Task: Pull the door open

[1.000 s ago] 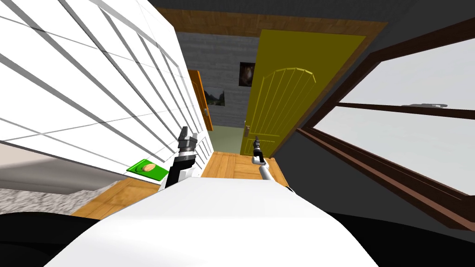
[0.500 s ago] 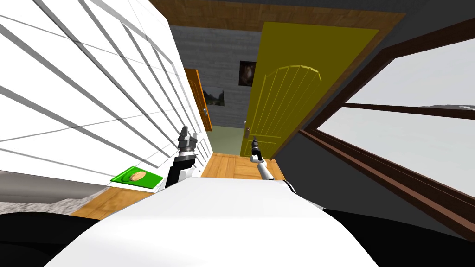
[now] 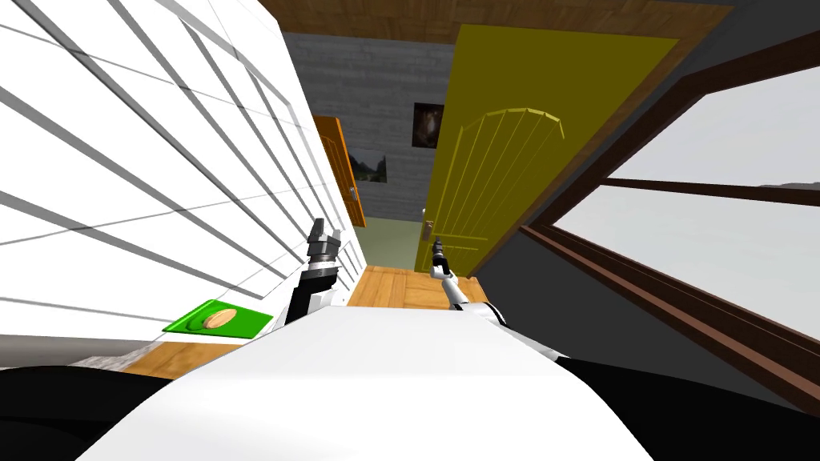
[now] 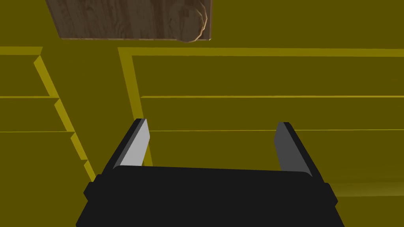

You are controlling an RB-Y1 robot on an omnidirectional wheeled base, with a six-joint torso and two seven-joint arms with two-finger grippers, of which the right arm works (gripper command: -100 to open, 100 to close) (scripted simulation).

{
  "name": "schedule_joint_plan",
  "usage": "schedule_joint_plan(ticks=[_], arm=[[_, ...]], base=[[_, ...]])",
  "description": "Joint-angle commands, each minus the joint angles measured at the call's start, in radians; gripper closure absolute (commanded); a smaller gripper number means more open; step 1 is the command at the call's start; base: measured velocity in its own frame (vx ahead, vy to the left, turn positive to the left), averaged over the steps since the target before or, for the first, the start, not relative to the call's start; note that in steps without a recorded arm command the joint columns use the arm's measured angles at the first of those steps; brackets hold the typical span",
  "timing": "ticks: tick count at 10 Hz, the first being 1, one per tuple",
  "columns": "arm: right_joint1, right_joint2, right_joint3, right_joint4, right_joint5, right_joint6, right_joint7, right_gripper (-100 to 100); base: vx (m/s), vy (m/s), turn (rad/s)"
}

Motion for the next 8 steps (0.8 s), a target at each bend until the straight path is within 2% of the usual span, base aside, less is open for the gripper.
schedule_joint_plan(ticks=[1,5,7,8], arm=[[-0.019,0.002,0.0,0.031,-0.007,-0.002,0.001,-100],[-0.081,0.009,0.0,0.127,-0.029,0.001,0.004,-100],[-0.081,0.009,0.0,0.127,-0.029,0.001,0.004,-100],[-0.09,0.011,0.0,0.142,-0.033,0.001,0.005,-100]], base=[[0.042,0.001,-0.002],[0.074,-0.001,-0.003],[0.052,0.0,-0.001],[0.017,0.002,-0.002]])
